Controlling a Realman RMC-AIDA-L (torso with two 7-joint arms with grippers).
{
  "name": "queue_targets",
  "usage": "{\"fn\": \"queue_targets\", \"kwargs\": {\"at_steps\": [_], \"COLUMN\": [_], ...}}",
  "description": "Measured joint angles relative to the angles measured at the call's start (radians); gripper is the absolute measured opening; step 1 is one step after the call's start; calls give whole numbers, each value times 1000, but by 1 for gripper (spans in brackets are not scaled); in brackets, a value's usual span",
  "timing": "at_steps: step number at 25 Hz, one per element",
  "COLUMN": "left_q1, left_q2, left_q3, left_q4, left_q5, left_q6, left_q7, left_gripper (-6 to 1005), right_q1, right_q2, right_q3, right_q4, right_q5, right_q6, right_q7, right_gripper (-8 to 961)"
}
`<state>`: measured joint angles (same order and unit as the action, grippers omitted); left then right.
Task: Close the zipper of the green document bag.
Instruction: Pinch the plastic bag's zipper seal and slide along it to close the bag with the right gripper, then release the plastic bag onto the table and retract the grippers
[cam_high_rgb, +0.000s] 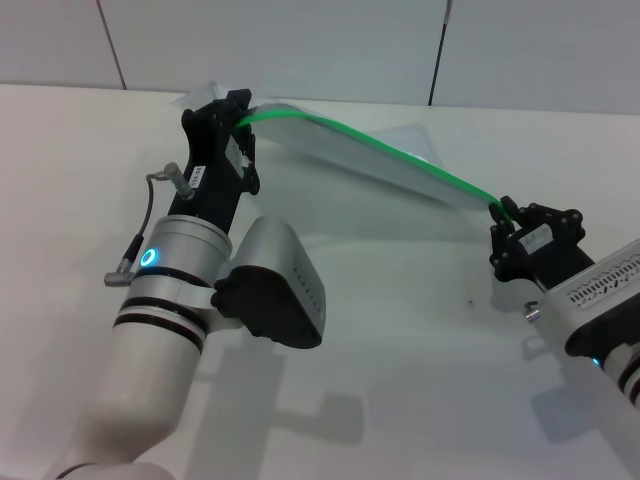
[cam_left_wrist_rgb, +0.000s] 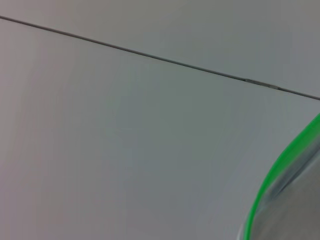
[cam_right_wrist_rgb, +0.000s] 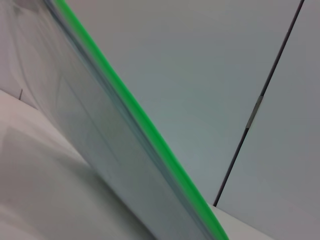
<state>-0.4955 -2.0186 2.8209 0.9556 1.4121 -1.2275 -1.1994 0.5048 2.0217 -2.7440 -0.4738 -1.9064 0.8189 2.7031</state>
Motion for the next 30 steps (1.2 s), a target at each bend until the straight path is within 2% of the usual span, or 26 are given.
{"fn": "queue_targets", "kwargs": {"at_steps": [14, 19, 30], "left_q1": [1, 2, 1], "left_q2": [-3, -5, -3], "left_q3": [9, 10, 10], "left_q4": [0, 0, 0], "left_q5": [22, 34, 32], "left_q6": [-62, -63, -59], "left_q7": [-67, -83, -97], "left_gripper": [56, 56, 131], "right_q1": [1, 1, 2], "right_q2": [2, 2, 3], "right_q3": [4, 2, 4], "right_q4": [-28, -31, -34], "right_q5": [0, 0, 25], "right_q6": [0, 3, 3], "right_q7": [-9, -10, -11], "right_gripper": [81, 133, 527]}}
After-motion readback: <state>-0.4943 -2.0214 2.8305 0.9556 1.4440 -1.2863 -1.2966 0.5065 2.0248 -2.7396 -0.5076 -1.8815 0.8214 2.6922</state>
